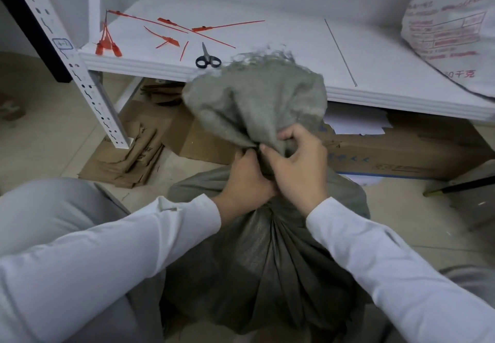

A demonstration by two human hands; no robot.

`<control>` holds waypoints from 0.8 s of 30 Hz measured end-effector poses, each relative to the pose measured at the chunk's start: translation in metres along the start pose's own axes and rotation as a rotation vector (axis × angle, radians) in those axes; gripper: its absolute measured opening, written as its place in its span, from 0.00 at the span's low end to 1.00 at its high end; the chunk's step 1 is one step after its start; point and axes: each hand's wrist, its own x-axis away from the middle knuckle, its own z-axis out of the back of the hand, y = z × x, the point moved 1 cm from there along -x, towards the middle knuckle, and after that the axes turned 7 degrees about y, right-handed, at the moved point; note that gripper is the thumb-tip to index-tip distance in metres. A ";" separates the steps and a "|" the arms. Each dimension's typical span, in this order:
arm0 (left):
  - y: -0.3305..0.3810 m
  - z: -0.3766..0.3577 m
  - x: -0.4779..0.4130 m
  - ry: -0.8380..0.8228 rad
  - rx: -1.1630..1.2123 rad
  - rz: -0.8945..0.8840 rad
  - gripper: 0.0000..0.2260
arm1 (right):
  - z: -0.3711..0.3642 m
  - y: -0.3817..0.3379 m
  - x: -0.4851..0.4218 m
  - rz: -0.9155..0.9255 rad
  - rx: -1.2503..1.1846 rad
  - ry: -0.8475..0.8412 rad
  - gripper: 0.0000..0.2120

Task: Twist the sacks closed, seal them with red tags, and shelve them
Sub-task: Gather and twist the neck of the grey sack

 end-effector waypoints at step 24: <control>-0.003 0.016 -0.029 0.016 1.267 0.822 0.20 | 0.023 0.050 -0.036 -0.415 -0.151 -0.345 0.19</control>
